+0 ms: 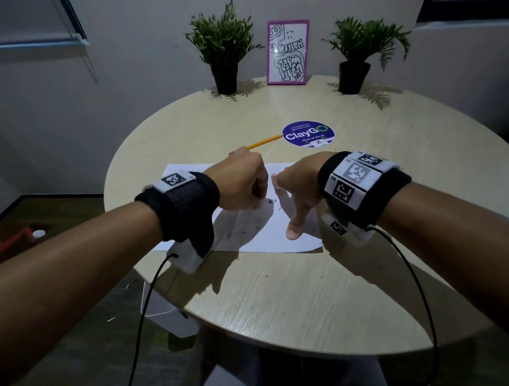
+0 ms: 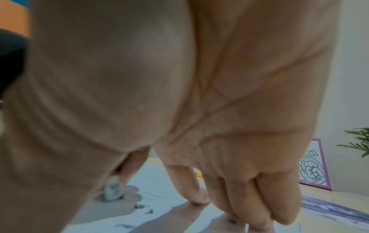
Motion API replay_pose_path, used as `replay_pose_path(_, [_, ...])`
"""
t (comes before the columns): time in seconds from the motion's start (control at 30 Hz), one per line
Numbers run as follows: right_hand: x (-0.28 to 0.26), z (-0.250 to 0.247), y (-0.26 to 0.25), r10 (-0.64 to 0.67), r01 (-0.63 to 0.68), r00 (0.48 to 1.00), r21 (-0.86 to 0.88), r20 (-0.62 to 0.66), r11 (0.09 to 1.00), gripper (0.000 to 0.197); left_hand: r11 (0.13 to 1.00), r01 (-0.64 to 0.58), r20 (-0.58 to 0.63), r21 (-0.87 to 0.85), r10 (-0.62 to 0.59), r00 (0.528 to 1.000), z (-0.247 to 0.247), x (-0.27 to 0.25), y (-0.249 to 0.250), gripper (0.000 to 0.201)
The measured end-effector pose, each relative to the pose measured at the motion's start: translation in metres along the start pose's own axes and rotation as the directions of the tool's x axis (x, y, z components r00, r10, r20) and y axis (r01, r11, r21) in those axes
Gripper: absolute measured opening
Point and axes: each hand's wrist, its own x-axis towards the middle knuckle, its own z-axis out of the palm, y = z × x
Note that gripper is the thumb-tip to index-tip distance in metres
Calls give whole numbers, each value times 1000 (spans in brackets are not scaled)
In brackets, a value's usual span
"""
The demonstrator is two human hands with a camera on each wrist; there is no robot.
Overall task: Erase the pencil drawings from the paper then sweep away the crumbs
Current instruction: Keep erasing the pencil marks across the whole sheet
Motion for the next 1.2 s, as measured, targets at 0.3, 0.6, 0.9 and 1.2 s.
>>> replay_pose_path(0.3, [4,1,2,-4,4,1000,19,0,1000,99,996,-79,120,-45,84,989,-3,-25,9,10])
replay_pose_path(0.6, [8,3,5,3,-3,1000,-4,-1,1000,98,999,-35,51,29,33,998,3,-19,7,8])
replay_pose_path(0.9, [7,1,2,-4,4,1000,-2,16,1000,91,997,-63,3,37,63,998,-7,-8,9,4])
replay_pose_path(1.2, [6,0,1,25,-25,1000,2,17,1000,101,997,-83,64,0,83,995,10,-27,11,10])
